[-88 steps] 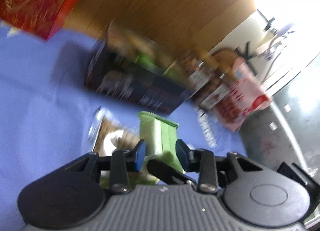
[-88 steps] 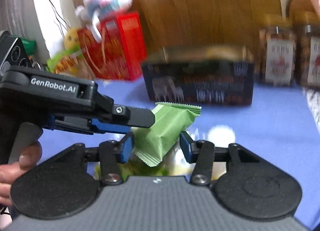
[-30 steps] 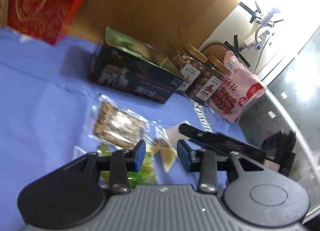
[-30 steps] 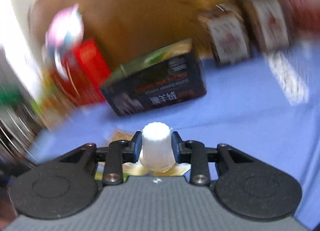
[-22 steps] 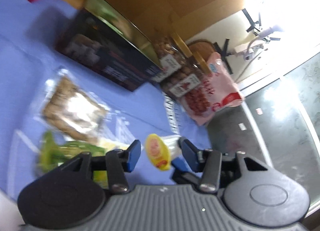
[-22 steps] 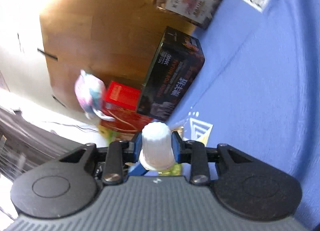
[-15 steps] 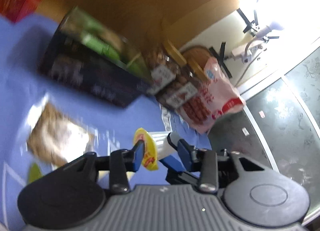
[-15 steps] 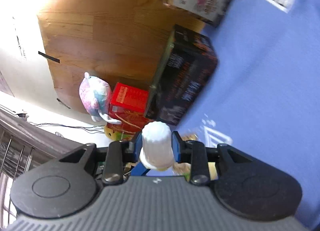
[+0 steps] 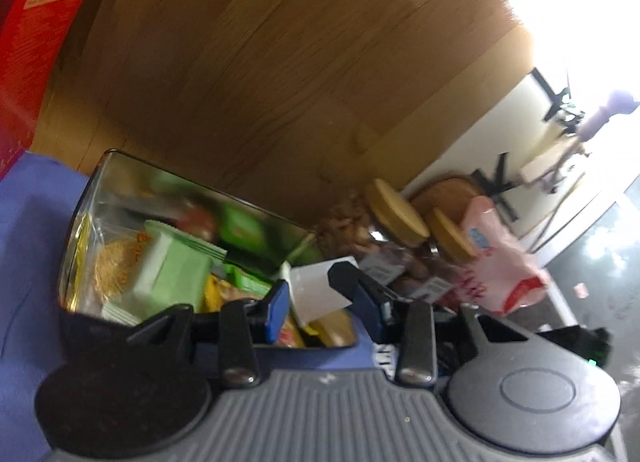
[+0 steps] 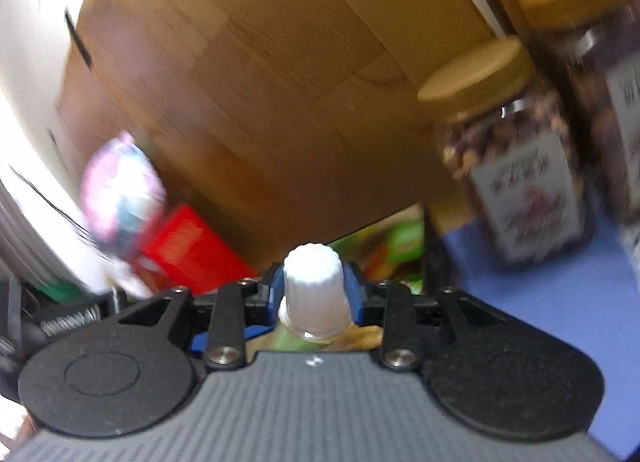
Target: Organize snacks
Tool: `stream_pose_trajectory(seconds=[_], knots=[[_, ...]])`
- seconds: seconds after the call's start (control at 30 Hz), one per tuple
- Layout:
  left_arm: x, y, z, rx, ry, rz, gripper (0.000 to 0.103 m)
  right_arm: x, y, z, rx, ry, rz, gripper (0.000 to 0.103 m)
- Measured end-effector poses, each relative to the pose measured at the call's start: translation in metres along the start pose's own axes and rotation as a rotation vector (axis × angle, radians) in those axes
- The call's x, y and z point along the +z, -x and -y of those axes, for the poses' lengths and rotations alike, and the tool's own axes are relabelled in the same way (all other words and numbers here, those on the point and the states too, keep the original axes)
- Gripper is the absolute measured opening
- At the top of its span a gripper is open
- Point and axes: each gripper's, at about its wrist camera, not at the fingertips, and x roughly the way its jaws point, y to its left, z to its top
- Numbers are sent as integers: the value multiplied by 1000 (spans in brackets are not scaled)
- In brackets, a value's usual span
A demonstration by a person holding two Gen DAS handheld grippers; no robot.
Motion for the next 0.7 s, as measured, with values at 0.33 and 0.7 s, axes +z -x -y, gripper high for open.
stream_pose_trajectory(seconds=[0.33, 0.7], knots=[[-52, 94, -38, 27, -53, -45, 40, -50, 85, -6, 130, -46, -115, 41], [-79, 94, -123, -21, 164, -226, 47, -109, 46, 37, 83, -385, -422, 24]])
